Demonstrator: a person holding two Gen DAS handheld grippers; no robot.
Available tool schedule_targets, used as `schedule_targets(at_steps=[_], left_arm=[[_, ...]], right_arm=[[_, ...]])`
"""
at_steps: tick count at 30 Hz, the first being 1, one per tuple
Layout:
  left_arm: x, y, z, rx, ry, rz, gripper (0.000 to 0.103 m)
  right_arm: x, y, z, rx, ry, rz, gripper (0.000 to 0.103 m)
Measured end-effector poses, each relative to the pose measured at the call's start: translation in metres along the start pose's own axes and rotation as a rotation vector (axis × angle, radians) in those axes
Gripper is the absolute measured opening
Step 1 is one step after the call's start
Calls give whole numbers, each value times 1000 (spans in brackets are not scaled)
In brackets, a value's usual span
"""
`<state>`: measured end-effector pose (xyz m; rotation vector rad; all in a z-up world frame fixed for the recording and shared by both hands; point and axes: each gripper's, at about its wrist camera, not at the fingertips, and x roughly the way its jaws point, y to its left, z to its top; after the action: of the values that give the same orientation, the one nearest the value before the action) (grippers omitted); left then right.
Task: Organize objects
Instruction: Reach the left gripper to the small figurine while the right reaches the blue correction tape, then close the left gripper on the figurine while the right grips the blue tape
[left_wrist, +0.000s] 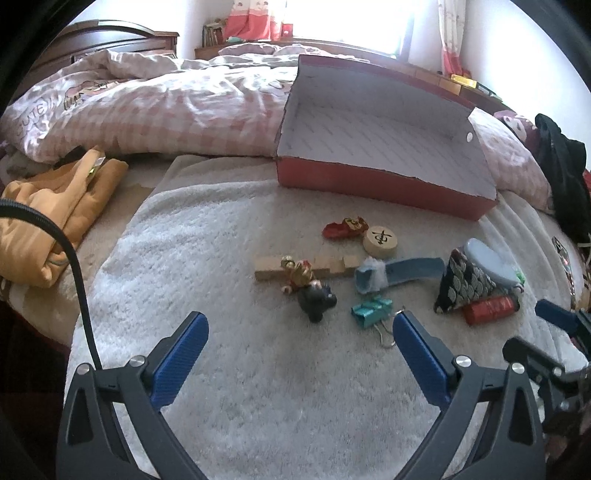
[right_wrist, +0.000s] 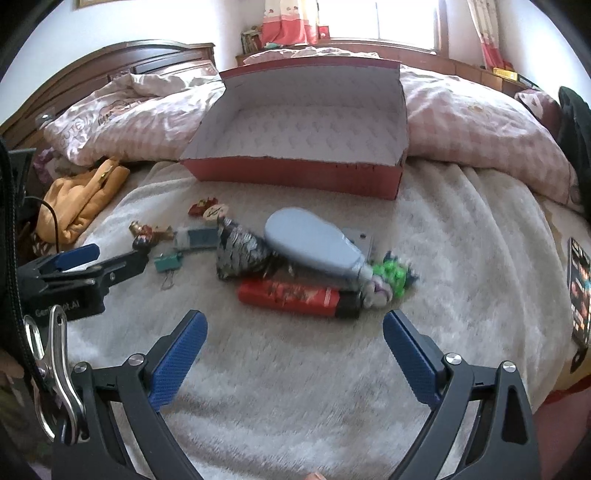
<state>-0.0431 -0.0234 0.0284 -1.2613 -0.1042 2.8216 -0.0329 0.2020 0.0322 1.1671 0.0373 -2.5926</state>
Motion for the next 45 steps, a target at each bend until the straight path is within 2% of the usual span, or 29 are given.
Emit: schedule_targets(at_steps=[3,6,8,15,20,26,31,34,36,37,38,45], left_arm=[[2,-2,3,-3,-2,-3,100],[3,-2,6,-6,-3,1,92],[5,-1,8,-19,2,-5,83],[16,5,14,-76,34,-25,72],[27,6,17,-92,71,-25,50],[29,8,17,-94,77,-36,48],[34,7,20,-79,77,-26,48],[34,5,20,-52,82,-20,23],[33,5,19,-42,86,-21,20],[32,6,18,-43,89,-29,20],[31,6,18,-45,91,-37,20],[21,5,10,-33,125,-119,20]], right_arm=[[6,-5,15,-28,3,-12,97],[13,-10,28,-46,-2,-25,91],[21,-14,36,-49,28,-9,83],[33,-14,51,-98,51,65,79],[36,-14,55,-116,63,137,70],[31,-17,57,-145,66,151,70],[33,-21,59,-192,95,87,69],[38,-21,59,-230,123,84,66],[41,-20,59,-245,131,84,59],[44,-19,60,-249,134,85,49],[47,-19,59,-248,141,86,44],[45,-13,54,-219,137,98,42]])
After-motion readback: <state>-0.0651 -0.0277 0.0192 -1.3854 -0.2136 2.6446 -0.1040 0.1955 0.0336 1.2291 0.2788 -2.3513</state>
